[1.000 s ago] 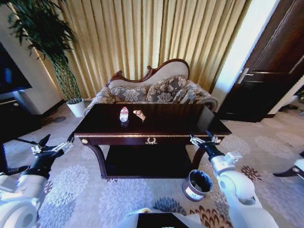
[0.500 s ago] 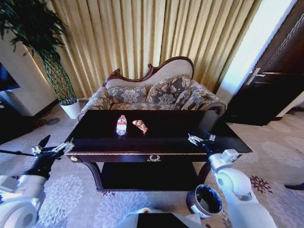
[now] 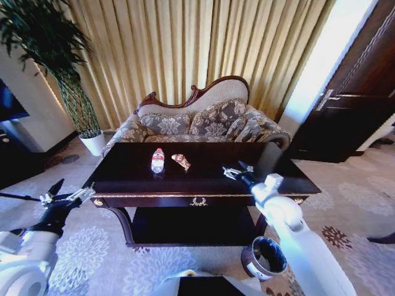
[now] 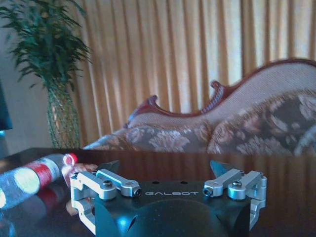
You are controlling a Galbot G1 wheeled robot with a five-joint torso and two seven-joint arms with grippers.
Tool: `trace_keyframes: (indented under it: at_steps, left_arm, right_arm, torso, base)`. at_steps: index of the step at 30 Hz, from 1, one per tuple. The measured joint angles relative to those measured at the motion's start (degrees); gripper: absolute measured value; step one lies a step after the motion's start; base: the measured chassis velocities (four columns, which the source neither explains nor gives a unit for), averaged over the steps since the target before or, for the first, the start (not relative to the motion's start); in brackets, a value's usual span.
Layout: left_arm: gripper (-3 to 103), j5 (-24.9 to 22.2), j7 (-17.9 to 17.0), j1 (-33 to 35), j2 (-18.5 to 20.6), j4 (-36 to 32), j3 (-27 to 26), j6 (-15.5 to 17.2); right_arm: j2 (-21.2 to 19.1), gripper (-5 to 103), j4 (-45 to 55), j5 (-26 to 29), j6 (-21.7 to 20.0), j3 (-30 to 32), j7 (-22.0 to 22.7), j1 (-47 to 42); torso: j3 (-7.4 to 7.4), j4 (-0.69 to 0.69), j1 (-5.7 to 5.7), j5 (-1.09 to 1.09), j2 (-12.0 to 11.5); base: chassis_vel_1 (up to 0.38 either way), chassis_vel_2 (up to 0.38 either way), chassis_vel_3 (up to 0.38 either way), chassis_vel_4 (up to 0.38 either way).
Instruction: Move to the front of the table and place the trash on the table into the trash bin.
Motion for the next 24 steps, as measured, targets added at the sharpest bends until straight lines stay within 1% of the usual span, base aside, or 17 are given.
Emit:
trace_keyframes:
  at_steps: [2, 3, 6, 7, 8, 9, 13, 14, 16, 24]
  left_arm:
    - [100, 0.00, -0.26, -0.06, -0.28, -0.01, 0.14, 0.42]
    - [100, 0.00, -0.26, -0.06, -0.28, -0.01, 0.14, 0.42]
    - [100, 0.00, -0.42, -0.08, -0.31, -0.02, 0.14, 0.60]
    - [100, 0.00, -0.60, -0.08, -0.36, -0.02, 0.13, 0.73]
    - [100, 0.00, -0.60, -0.08, -0.36, -0.02, 0.13, 0.73]
    - [100, 0.00, -0.75, -0.08, -0.44, -0.02, 0.13, 0.87]
    - [100, 0.00, -0.88, -0.05, -0.59, -0.02, 0.11, 1.04]
    - [100, 0.00, -0.88, -0.05, -0.59, -0.02, 0.11, 1.04]
    - [100, 0.00, -0.97, -0.03, -0.75, -0.02, 0.01, 1.07]
    - [100, 0.01, -0.98, -0.16, -1.27, -0.02, 0.18, 1.08]
  right_arm:
    - [-0.54, 100, -1.52, 1.07, -1.32, -3.96, 1.21, 5.32]
    - [-0.54, 100, -1.52, 1.07, -1.32, -3.96, 1.21, 5.32]
    - [-0.46, 100, -3.85, 2.60, -2.51, -8.13, 2.02, 10.50]
    - [0.00, 100, -5.54, 2.80, -2.73, -10.47, 2.31, 12.78]
    - [0.00, 100, -5.54, 2.80, -2.73, -10.47, 2.31, 12.78]
    - [0.59, 100, -7.34, 2.86, -2.88, -12.77, 2.68, 14.87]
    - [1.67, 100, -10.22, 2.87, -3.23, -16.97, 3.32, 17.87]
    - [1.67, 100, -10.22, 2.87, -3.23, -16.97, 3.32, 17.87]
    - [2.74, 100, -12.30, 2.76, -3.55, -20.23, 3.52, 19.96]
    - [4.86, 100, -15.25, 2.57, -4.30, -24.84, 3.55, 23.30]
  torso:
    - [-0.01, 0.01, -0.03, 0.00, 0.01]
    - [-0.01, 0.01, -0.03, 0.00, 0.01]
    - [-0.02, 0.01, -0.04, 0.00, 0.02]
    - [-0.01, 0.00, -0.04, 0.00, 0.01]
    - [-0.01, 0.00, -0.04, 0.00, 0.01]
    - [-0.01, 0.00, -0.03, 0.01, 0.01]
    - [-0.01, 0.01, -0.03, 0.00, 0.01]
    - [-0.01, 0.01, -0.03, 0.00, 0.01]
    - [-0.01, 0.00, -0.03, 0.01, 0.01]
    - [-0.01, 0.00, -0.03, 0.00, 0.01]
  base:
    - [0.000, 0.000, 0.000, 0.000]
    - [0.000, 0.000, 0.000, 0.000]
    - [0.000, 0.000, 0.000, 0.000]
    - [0.000, 0.000, 0.000, 0.000]
    - [0.000, 0.000, 0.000, 0.000]
    - [0.000, 0.000, 0.000, 0.000]
    - [0.000, 0.000, 0.000, 0.000]
    - [0.000, 0.000, 0.000, 0.000]
    - [0.000, 0.000, 0.000, 0.000]
    - [0.000, 0.000, 0.000, 0.000]
